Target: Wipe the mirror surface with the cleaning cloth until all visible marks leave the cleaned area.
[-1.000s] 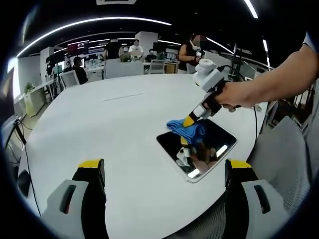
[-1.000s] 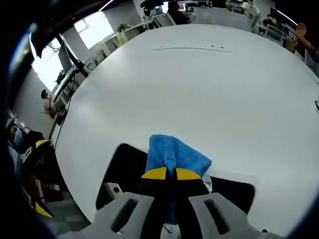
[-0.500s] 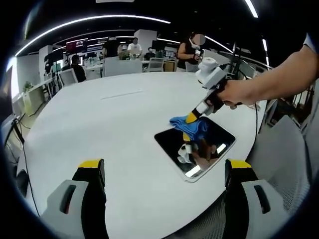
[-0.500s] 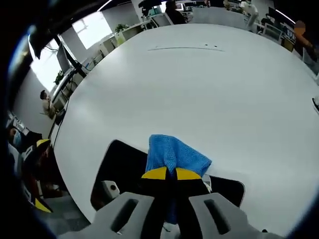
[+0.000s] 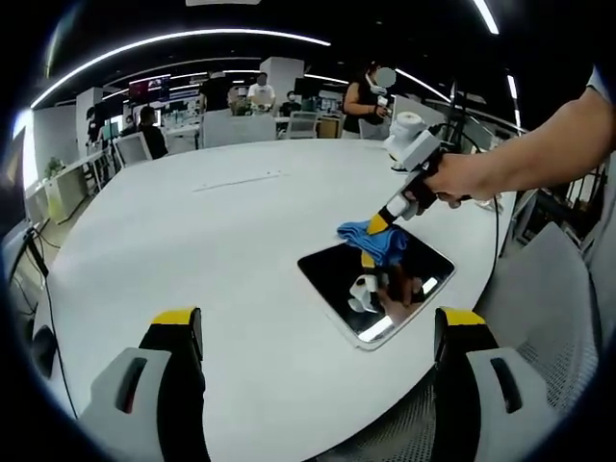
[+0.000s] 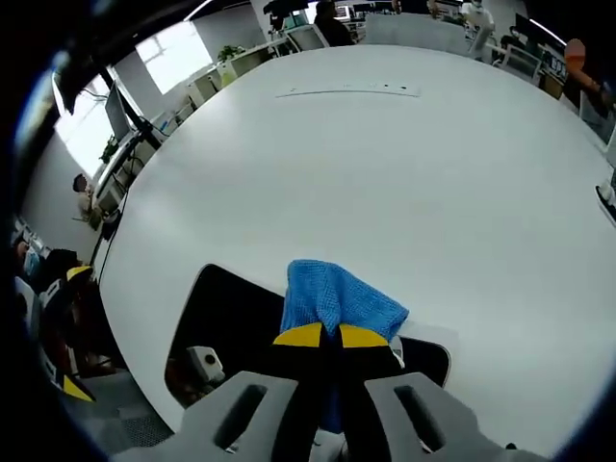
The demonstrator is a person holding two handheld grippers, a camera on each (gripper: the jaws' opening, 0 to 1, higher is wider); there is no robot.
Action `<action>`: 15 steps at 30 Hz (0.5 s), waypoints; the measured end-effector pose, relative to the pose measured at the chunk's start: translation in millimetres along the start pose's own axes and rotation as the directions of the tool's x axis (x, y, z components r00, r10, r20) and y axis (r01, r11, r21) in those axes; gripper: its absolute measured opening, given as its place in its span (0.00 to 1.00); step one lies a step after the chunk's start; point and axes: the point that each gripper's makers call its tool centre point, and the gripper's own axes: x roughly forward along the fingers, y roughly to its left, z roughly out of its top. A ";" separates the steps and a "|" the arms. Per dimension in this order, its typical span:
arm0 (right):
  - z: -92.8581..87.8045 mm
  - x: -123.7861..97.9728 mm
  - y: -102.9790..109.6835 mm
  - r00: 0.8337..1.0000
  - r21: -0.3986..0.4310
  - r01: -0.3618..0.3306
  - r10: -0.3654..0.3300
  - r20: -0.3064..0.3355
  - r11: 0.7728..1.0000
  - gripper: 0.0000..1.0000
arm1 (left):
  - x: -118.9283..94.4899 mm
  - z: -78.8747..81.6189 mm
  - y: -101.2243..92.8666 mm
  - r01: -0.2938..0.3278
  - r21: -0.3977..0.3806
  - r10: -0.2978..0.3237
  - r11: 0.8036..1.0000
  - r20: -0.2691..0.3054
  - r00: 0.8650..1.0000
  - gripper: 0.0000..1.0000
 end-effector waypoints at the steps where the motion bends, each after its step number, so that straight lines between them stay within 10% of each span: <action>1: -0.3 -0.3 -1.3 1.000 -0.002 0.004 -0.004 -0.002 1.000 0.00 | 0.4 -1.1 -1.0 0.002 0.002 -0.002 1.000 -0.004 1.000 0.99; 15: -2.5 -3.5 -8.8 0.999 -0.023 0.029 -0.029 -0.014 0.999 0.00 | -1.8 4.0 3.1 -0.003 0.017 0.003 1.000 0.003 1.000 0.99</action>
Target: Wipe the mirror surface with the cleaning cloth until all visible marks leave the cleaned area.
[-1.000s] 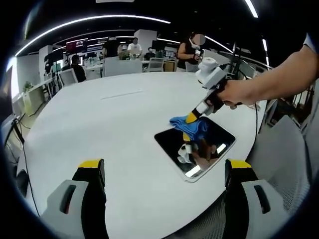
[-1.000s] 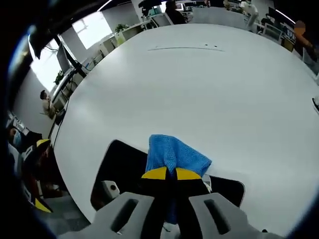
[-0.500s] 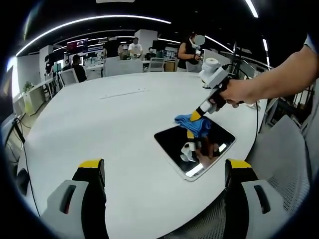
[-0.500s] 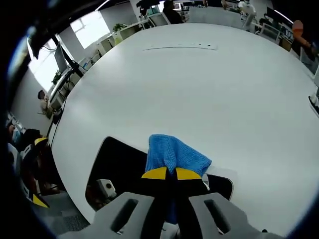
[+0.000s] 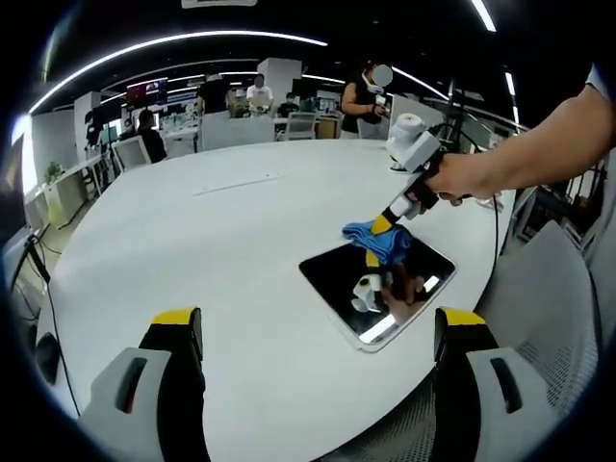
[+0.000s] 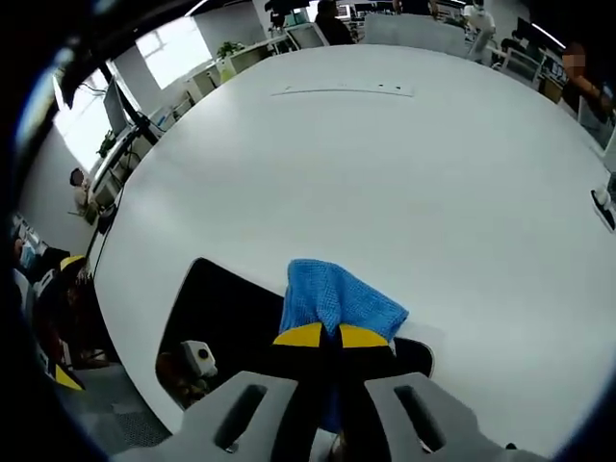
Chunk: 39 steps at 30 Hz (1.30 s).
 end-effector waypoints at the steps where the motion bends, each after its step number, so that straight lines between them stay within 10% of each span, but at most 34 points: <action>1: 0.0 -0.2 -1.6 1.000 0.004 -0.001 0.001 0.000 1.000 0.00 | -0.6 -0.3 0.4 -0.002 -0.002 0.002 1.000 -0.003 1.000 0.99; 39: -33.8 -17.6 7.7 0.998 0.106 -0.047 0.043 0.043 0.993 0.00 | 1.3 -2.0 -11.7 0.013 0.016 -0.013 1.000 -0.007 1.000 0.99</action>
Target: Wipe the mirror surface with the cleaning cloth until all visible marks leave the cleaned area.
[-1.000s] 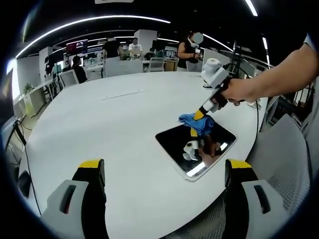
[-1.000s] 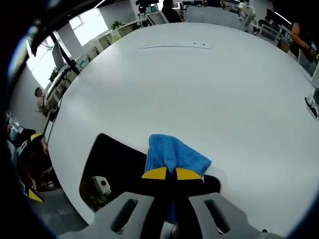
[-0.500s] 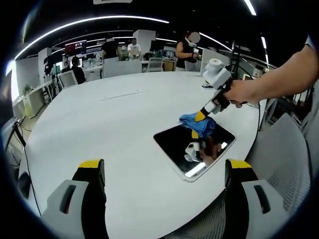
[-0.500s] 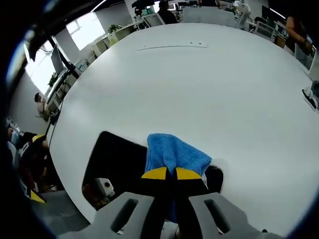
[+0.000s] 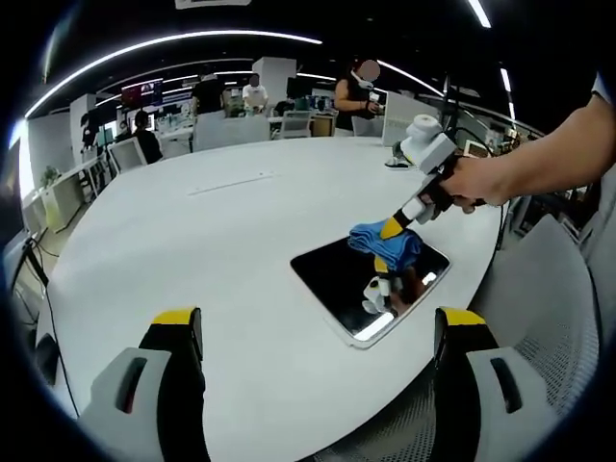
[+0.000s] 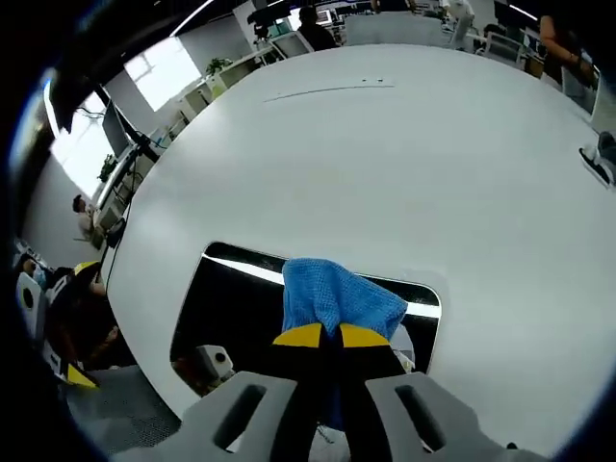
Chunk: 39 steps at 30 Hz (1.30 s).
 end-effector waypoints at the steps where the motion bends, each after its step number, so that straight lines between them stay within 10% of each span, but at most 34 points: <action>1: -1.1 -0.5 0.4 1.000 0.001 -0.002 0.002 0.001 1.000 0.00 | -0.4 0.3 0.1 -0.001 0.000 0.001 1.000 0.000 1.000 0.99; 39: -53.6 -24.5 18.0 0.999 0.049 -0.031 0.030 0.016 0.998 0.00 | -8.6 2.8 0.9 -0.020 0.005 0.020 1.000 0.009 1.000 0.99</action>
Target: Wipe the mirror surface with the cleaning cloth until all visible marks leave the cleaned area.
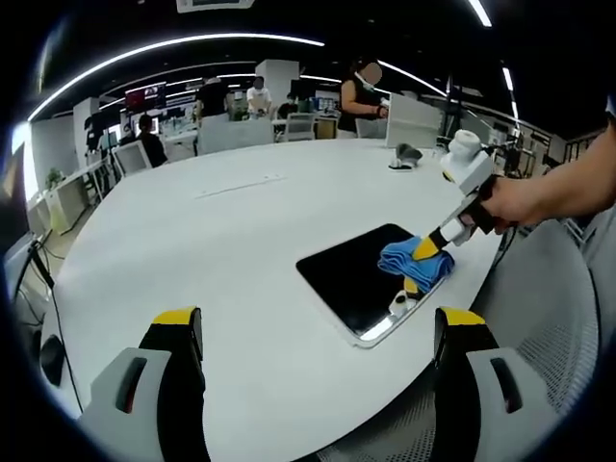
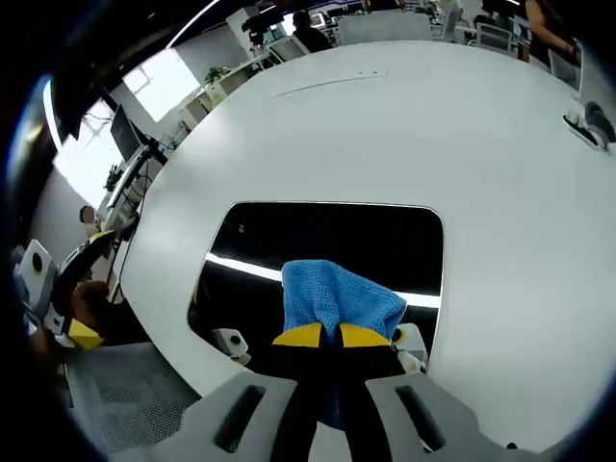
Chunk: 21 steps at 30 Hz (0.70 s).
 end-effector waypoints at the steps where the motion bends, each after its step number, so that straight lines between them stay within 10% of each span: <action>1: -1.5 -0.9 0.4 1.000 0.000 0.000 0.000 -0.001 1.000 0.00 | -0.3 0.2 -0.4 0.001 0.000 -0.001 1.000 0.000 1.000 0.99; 21: -21.9 -12.6 3.1 1.000 0.003 -0.007 0.007 -0.013 1.000 0.00 | 0.7 4.6 -5.9 0.028 -0.006 -0.028 1.000 0.009 1.000 0.99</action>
